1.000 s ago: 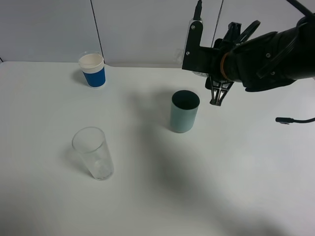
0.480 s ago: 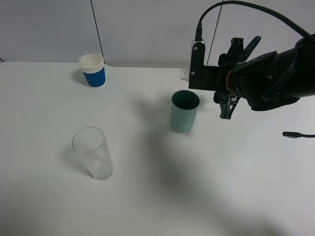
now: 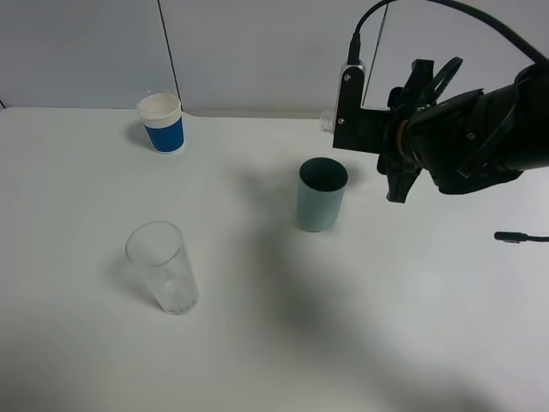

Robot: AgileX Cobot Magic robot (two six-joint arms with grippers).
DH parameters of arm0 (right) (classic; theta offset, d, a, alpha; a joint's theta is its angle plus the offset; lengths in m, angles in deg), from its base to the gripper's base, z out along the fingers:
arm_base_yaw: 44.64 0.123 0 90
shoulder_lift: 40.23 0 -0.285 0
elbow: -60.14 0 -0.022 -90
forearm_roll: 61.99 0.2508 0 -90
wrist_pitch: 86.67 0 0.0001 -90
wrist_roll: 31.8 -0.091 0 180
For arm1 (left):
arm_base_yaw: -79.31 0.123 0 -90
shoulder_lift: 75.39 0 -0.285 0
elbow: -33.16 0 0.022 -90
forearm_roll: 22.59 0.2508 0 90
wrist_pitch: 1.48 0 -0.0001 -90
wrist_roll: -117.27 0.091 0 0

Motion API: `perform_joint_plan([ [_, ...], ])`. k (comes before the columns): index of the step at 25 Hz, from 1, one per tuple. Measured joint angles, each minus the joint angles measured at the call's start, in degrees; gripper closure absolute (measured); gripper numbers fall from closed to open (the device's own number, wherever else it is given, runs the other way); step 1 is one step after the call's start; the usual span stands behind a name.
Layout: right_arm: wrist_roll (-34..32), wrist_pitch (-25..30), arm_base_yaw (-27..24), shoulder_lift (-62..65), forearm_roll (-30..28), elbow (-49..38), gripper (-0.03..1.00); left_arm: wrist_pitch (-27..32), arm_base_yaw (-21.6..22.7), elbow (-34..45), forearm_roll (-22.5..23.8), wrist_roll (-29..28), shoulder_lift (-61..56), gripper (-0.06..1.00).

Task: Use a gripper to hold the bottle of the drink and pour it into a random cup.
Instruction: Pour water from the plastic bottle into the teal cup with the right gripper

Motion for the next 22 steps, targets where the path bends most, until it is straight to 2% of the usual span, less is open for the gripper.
perform_joint_plan([
  [12,-0.6,1.8,0.0,0.0,-4.3,0.0,0.39,0.0,0.0,0.0,0.0,0.0,0.0,-0.05],
  [17,3.7,1.8,0.0,0.0,-4.7,0.0,0.39,0.0,0.0,0.0,0.0,0.0,0.0,-0.05],
  [22,4.9,1.9,0.0,0.0,-5.0,0.0,0.39,0.0,0.0,0.0,0.0,0.0,0.0,-0.05],
])
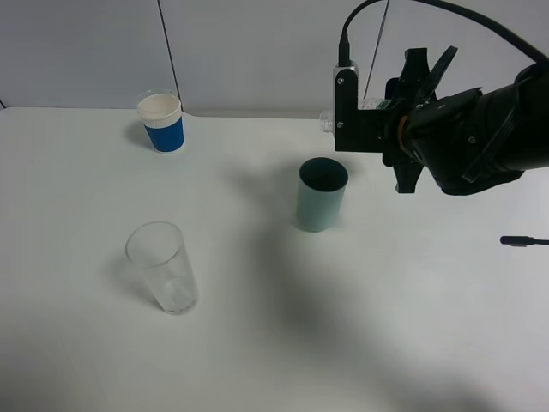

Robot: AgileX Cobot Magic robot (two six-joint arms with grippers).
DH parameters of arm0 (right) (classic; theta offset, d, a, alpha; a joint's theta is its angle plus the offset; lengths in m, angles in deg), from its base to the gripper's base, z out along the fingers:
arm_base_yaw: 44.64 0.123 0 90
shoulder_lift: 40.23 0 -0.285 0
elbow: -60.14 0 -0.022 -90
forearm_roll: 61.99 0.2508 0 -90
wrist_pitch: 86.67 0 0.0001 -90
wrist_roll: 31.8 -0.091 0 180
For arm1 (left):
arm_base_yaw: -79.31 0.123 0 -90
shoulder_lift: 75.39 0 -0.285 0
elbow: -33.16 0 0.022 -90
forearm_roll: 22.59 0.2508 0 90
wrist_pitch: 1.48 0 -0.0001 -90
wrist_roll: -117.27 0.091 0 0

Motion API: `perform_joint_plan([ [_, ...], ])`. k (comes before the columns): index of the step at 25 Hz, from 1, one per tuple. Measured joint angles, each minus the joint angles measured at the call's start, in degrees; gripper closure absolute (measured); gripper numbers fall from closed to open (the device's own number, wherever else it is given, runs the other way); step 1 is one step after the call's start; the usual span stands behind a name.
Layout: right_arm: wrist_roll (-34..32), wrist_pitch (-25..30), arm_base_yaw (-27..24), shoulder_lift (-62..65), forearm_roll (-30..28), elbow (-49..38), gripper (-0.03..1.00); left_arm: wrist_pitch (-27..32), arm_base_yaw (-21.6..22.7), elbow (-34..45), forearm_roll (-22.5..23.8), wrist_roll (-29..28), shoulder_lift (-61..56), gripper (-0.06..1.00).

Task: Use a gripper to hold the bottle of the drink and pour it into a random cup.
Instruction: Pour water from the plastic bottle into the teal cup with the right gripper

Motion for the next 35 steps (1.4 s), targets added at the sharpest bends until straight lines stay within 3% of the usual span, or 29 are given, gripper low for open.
perform_joint_plan([
  [20,8.1,5.4,-0.2,0.0,-0.1,0.0,0.39,0.0,0.0,0.0,0.0,0.0,0.0,-0.05],
  [35,10.8,5.5,-0.2,0.0,-0.1,0.0,0.39,0.0,0.0,0.0,0.0,0.0,0.0,-0.05],
])
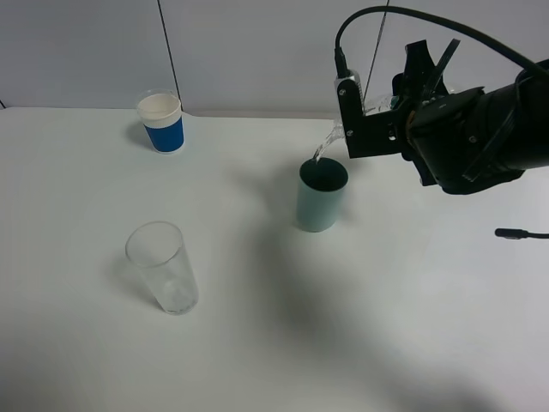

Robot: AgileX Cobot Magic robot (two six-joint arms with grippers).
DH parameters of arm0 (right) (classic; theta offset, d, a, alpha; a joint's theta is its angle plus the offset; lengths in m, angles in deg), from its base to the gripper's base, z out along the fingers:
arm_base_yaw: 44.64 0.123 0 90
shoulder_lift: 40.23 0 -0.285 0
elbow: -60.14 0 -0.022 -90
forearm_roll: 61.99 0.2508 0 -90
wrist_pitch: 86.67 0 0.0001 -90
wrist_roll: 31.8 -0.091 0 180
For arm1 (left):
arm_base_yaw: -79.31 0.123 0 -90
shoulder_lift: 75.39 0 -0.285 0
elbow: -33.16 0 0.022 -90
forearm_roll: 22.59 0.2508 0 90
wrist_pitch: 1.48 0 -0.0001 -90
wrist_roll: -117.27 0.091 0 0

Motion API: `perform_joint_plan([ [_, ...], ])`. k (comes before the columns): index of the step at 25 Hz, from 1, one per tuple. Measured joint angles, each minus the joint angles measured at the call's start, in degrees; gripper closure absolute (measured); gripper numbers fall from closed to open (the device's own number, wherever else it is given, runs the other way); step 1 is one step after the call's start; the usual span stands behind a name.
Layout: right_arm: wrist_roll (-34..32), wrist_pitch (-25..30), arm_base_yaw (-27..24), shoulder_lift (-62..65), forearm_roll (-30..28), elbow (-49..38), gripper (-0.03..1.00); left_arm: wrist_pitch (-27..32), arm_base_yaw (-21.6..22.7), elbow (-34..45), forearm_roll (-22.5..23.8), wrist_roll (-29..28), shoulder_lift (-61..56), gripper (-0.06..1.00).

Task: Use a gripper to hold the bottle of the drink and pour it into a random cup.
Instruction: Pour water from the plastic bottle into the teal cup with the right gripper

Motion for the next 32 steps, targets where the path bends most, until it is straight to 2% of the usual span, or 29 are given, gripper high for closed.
perform_joint_plan([
  [32,2.8,0.0,0.0,0.0,0.0,0.0,0.39,0.0,0.0,0.0,0.0,0.0,0.0,-0.05],
])
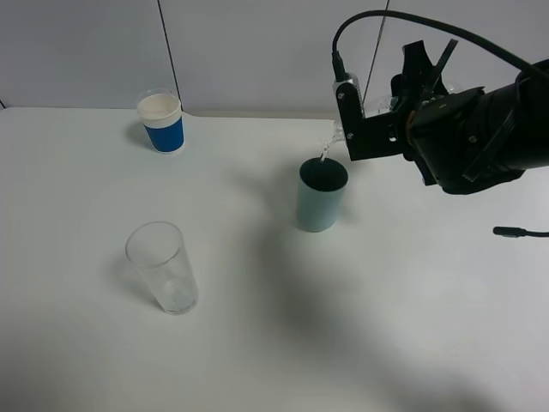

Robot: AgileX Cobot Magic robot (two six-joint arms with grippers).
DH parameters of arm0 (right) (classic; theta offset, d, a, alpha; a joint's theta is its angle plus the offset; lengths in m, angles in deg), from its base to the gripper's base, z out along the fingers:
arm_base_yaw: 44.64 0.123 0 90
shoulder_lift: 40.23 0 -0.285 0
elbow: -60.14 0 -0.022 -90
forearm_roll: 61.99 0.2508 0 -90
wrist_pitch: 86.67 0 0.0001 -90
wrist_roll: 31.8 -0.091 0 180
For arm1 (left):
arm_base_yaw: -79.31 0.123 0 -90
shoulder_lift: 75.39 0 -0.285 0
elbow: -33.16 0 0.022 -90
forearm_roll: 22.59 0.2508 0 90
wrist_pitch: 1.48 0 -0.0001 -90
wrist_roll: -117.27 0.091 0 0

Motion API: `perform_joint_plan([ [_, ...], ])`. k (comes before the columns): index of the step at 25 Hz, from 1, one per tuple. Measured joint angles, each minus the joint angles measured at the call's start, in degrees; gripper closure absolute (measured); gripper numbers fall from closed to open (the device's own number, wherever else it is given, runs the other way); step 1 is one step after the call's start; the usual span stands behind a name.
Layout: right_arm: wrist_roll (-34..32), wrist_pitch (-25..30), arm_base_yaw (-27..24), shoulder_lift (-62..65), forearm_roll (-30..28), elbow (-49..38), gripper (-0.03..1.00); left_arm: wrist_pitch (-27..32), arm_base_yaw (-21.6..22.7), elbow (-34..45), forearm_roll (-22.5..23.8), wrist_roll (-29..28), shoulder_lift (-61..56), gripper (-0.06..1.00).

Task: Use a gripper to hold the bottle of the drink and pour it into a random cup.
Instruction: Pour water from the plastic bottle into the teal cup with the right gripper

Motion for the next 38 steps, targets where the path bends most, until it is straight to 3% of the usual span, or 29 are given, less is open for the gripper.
perform_joint_plan([
  [38,5.2,-0.2,0.0,0.0,0.0,0.0,0.39,0.0,0.0,0.0,0.0,0.0,0.0,-0.05],
])
